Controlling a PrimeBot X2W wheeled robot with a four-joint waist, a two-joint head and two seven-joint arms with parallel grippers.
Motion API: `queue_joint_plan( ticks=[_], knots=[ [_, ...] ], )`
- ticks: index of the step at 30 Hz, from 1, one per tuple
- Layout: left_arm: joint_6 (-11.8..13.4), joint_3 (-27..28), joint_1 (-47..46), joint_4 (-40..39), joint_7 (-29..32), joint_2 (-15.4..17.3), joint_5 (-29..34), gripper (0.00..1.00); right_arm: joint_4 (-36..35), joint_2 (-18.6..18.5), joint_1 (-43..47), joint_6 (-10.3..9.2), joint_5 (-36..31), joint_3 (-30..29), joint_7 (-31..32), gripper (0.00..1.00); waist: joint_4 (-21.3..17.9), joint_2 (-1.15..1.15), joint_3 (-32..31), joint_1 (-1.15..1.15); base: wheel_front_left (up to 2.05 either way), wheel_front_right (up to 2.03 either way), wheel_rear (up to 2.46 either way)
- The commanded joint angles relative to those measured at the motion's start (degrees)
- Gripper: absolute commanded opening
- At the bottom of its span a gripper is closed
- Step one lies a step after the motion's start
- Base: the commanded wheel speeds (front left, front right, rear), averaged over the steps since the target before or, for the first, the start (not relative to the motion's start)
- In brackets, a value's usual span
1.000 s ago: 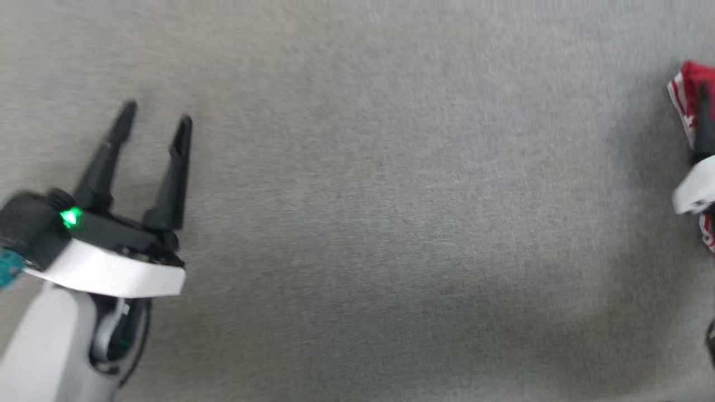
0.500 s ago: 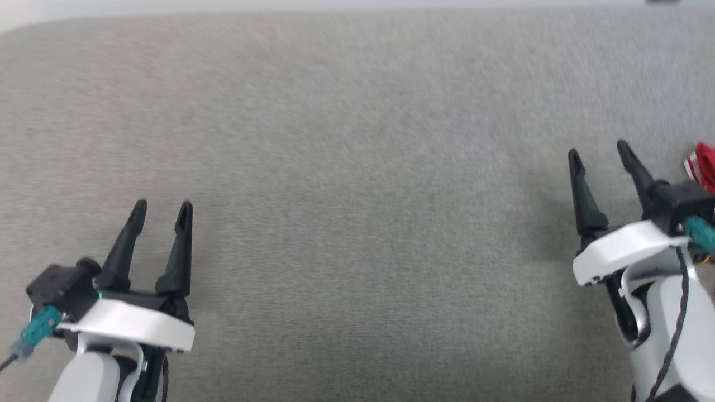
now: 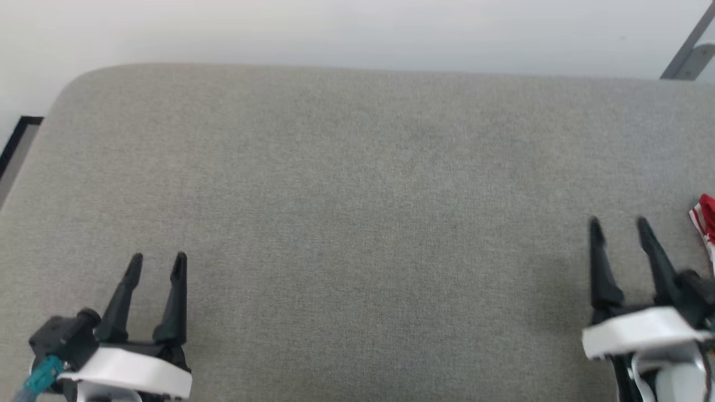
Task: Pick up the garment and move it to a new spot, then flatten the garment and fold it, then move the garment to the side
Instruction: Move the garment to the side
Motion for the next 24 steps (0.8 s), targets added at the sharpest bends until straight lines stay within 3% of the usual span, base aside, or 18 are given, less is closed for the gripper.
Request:
queue_joint_plan(
  ticks=[1, 14, 24],
  knots=[
    [0.2, 0.2, 0.8, -0.1, -0.1, 0.0, 0.4, 1.0, -0.8, 0.4, 1.3, -0.03, 0.2, -0.5, -0.4, 1.0, 0.3, 0.0, -0.8, 0.0, 0.0, 0.0, 0.0],
    [0.2, 4.6, 8.2, -5.4, -0.1, -1.3, 2.7, 1.0, -12.1, 1.8, 10.8, -0.02, 0.0, -3.9, 2.4, 1.0, -0.4, 0.0, -3.2, 0.0, 0.0, 0.0, 0.0],
    [0.2, 4.8, 8.7, -6.3, -0.1, -2.1, 2.8, 1.0, -12.8, 1.9, 11.9, -0.02, 1.6, -3.4, 2.8, 1.0, -0.2, 0.0, -3.8, 0.0, 0.0, 0.0, 0.0]
  ],
)
